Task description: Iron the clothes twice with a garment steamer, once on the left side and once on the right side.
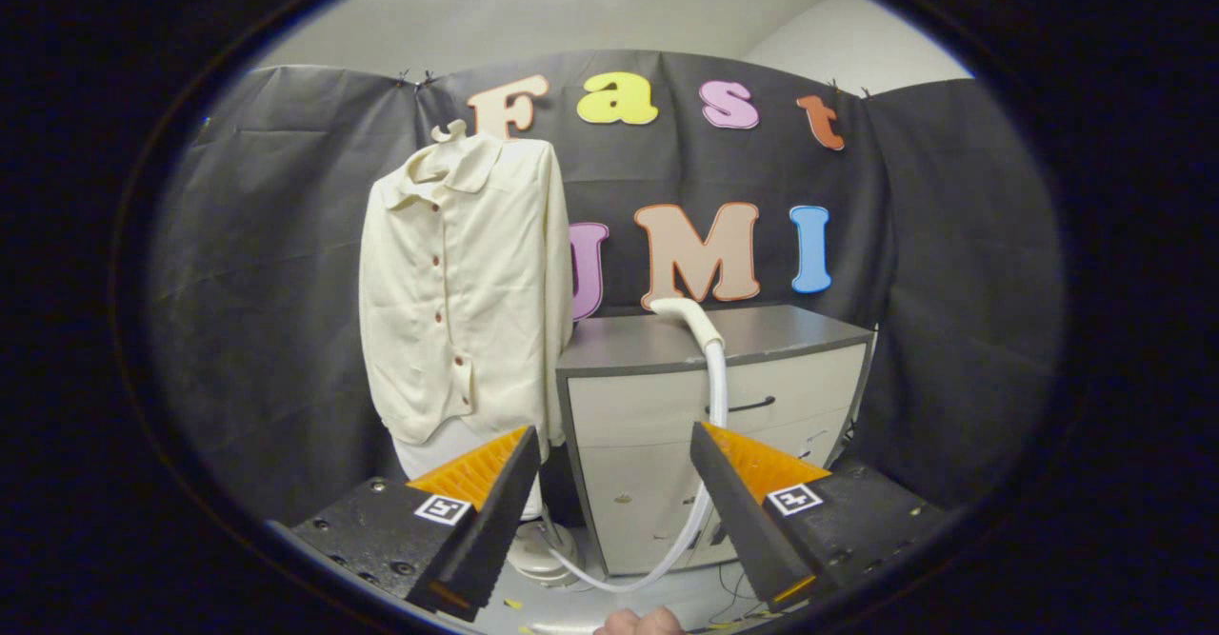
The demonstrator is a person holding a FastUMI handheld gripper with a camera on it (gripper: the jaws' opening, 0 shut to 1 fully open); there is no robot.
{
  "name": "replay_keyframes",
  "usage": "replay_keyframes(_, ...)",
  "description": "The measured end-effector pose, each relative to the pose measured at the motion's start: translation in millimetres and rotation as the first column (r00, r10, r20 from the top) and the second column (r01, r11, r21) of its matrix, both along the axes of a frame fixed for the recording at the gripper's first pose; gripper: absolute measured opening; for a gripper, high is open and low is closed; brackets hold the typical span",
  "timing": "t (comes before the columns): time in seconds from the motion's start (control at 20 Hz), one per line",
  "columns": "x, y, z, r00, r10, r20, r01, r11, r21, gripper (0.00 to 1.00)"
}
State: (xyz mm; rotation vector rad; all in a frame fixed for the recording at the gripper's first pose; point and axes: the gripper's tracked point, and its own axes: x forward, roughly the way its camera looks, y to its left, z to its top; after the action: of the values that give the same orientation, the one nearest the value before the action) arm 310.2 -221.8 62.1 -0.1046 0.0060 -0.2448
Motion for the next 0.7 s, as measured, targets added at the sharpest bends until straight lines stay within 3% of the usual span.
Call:
replay_keyframes(0.1, 19.5, -14.5, 3.8, 0.999, -0.032, -0.018, 0.031, 0.999, -0.03, 0.97)
replay_keyframes(0.35, 76.2, -52.1, 25.3, 0.999, -0.029, -0.033, 0.027, 0.997, -0.065, 0.97)
replay_keyframes(0.7, 146.7, -121.0, 41.5, 0.999, 0.019, -0.047, -0.022, 0.998, -0.055, 0.97)
